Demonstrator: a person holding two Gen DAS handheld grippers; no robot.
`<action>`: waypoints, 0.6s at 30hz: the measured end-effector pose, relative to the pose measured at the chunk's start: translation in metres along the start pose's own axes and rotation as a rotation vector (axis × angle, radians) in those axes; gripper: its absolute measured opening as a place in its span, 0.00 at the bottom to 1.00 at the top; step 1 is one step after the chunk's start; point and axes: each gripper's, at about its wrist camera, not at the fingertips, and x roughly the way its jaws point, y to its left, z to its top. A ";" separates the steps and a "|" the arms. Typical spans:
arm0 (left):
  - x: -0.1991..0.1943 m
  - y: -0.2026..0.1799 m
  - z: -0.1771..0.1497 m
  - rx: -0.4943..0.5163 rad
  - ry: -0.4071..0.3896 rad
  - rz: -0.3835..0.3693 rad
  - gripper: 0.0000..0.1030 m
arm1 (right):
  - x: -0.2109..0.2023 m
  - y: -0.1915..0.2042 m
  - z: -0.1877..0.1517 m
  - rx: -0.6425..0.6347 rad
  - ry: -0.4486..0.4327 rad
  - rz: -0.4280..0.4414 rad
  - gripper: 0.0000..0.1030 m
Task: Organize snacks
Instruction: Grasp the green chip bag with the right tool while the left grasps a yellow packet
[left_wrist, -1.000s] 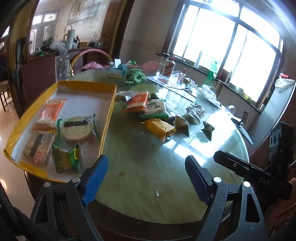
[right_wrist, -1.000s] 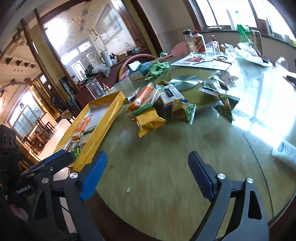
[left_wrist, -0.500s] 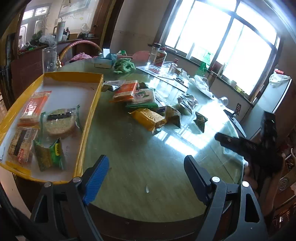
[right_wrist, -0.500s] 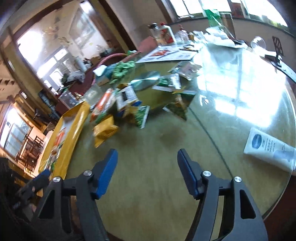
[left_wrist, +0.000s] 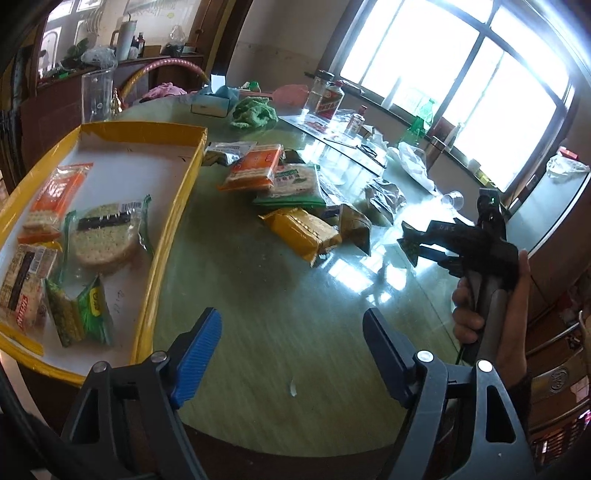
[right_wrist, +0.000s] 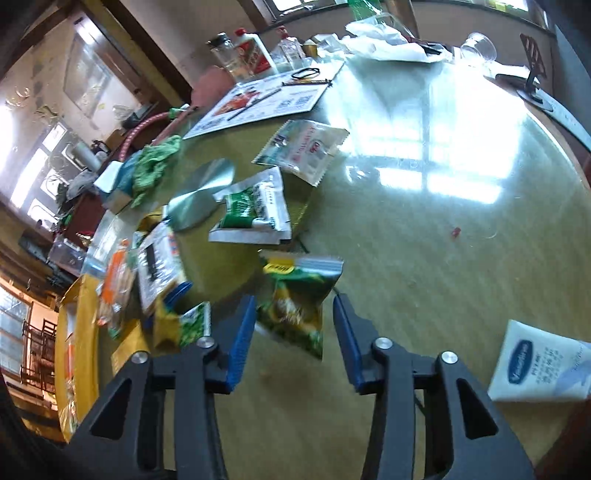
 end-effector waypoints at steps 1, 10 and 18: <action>0.002 -0.001 0.002 0.004 0.004 0.009 0.76 | 0.002 -0.001 -0.001 -0.001 -0.012 -0.004 0.39; 0.060 -0.007 0.054 -0.086 0.125 -0.048 0.76 | 0.003 0.002 -0.005 -0.017 -0.065 0.044 0.32; 0.129 -0.022 0.085 -0.177 0.210 0.057 0.76 | 0.003 0.002 -0.007 -0.021 -0.064 0.061 0.32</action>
